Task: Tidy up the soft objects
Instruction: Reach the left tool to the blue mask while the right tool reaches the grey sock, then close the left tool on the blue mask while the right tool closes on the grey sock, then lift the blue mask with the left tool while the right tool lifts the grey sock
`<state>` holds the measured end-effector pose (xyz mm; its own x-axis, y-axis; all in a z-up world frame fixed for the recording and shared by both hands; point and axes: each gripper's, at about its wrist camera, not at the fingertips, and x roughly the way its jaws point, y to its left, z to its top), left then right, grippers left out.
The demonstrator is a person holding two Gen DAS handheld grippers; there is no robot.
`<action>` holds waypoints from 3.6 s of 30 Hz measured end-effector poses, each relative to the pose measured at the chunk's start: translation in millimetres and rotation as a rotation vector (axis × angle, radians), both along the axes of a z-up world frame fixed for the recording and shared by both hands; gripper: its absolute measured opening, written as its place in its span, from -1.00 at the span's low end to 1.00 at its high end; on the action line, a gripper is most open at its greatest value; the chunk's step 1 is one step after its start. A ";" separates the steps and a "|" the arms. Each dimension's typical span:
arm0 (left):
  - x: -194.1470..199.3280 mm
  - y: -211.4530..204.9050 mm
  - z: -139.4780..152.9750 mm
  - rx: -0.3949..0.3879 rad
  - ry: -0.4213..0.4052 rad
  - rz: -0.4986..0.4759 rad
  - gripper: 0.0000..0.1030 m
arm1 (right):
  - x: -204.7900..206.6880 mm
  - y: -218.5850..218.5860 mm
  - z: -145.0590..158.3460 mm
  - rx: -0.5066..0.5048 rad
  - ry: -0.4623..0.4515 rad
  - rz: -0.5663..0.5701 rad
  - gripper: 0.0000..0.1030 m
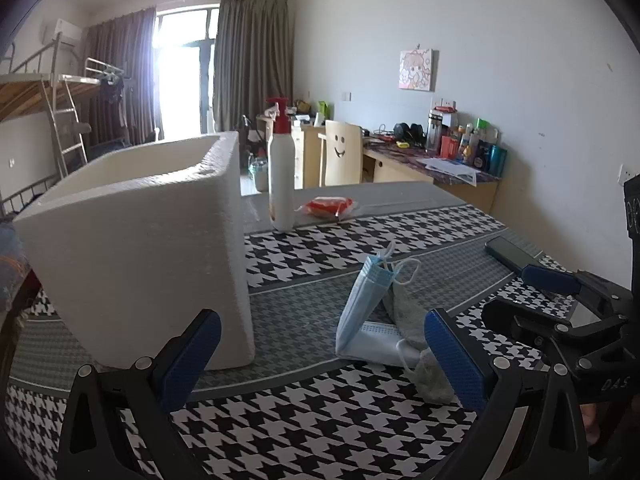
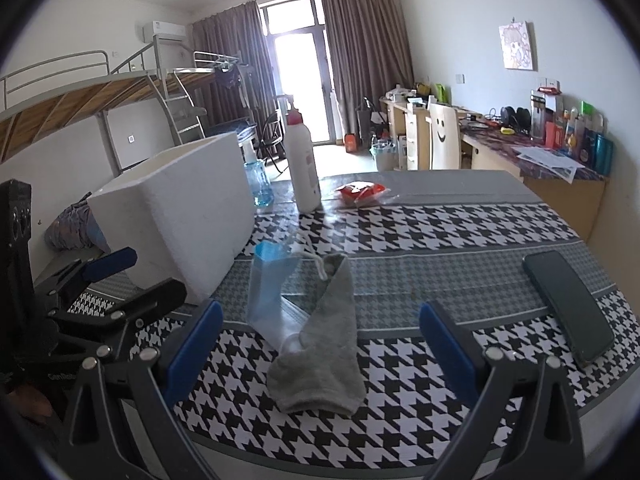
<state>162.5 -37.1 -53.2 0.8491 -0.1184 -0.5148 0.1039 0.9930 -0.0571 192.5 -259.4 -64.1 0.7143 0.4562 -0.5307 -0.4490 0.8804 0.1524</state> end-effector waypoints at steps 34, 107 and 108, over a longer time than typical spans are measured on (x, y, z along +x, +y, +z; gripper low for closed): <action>48.1 -19.7 -38.4 0.004 0.184 -0.050 0.31 | 7.9 -20.8 -36.9 -0.012 0.110 0.013 0.94; 13.5 -7.1 -16.1 0.021 0.145 -0.046 -0.86 | -13.7 -11.8 -5.8 -0.001 0.094 0.099 -0.70; 12.1 -7.1 -15.8 0.020 0.142 -0.044 -0.86 | -13.6 -11.5 -4.3 -0.002 0.092 0.097 -0.70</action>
